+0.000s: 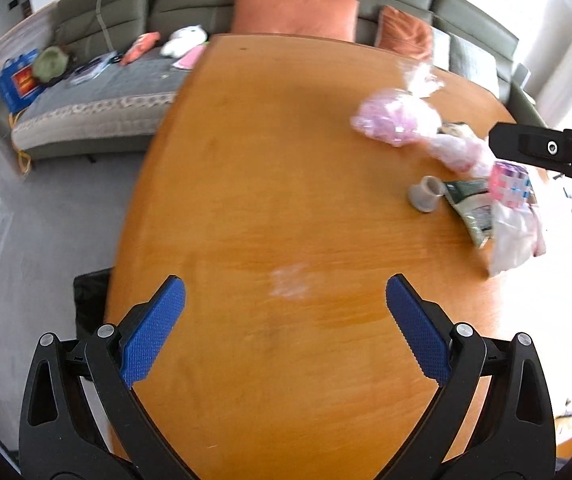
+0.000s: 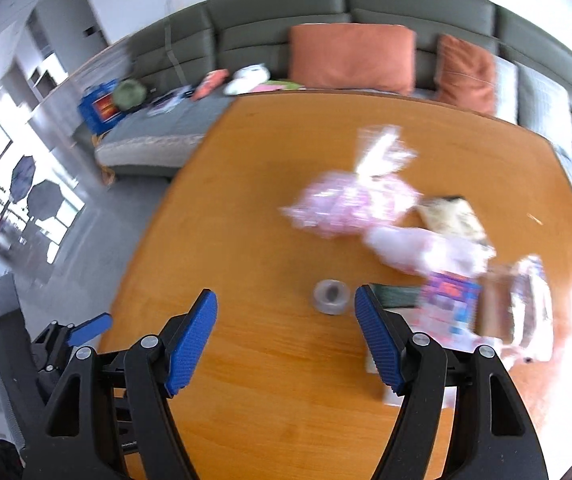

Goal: Collect trash
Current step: 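Move both open tools back over the table, then grasp the purple toy cube with the right tool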

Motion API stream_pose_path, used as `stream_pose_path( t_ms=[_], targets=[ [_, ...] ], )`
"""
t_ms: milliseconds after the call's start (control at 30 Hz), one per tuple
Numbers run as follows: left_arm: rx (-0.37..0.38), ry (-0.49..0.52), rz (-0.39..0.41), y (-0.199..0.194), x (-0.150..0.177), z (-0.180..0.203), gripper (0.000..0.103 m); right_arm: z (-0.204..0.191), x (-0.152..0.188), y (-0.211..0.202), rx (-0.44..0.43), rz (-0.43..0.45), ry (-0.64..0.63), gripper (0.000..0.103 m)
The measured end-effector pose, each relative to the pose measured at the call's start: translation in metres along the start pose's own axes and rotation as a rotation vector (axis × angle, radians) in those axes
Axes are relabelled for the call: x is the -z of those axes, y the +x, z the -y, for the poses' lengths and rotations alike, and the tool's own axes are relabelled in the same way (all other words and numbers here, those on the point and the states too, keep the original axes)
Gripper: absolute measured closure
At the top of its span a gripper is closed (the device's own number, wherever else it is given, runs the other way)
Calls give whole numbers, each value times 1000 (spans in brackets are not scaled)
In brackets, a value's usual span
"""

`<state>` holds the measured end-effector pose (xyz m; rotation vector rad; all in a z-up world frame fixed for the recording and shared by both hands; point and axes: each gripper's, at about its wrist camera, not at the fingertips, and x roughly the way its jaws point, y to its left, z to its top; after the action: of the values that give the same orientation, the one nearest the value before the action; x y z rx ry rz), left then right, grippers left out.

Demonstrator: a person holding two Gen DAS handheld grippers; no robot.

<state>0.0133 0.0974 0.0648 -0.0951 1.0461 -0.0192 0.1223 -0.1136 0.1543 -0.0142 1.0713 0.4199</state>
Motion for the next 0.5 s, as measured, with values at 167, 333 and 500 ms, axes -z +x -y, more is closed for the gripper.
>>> stream_pose_path(
  t_ms=[167,333,500],
  targets=[
    [27,44,-1,10,-14,31,6,43,2,1,82,-12,65,31],
    [20,85,-13,18,-25,55,6,70,2,23,142,-71,110,31],
    [18,118,-25,24,-32,69,6,81,2,47,183,-117,114,31]
  ],
)
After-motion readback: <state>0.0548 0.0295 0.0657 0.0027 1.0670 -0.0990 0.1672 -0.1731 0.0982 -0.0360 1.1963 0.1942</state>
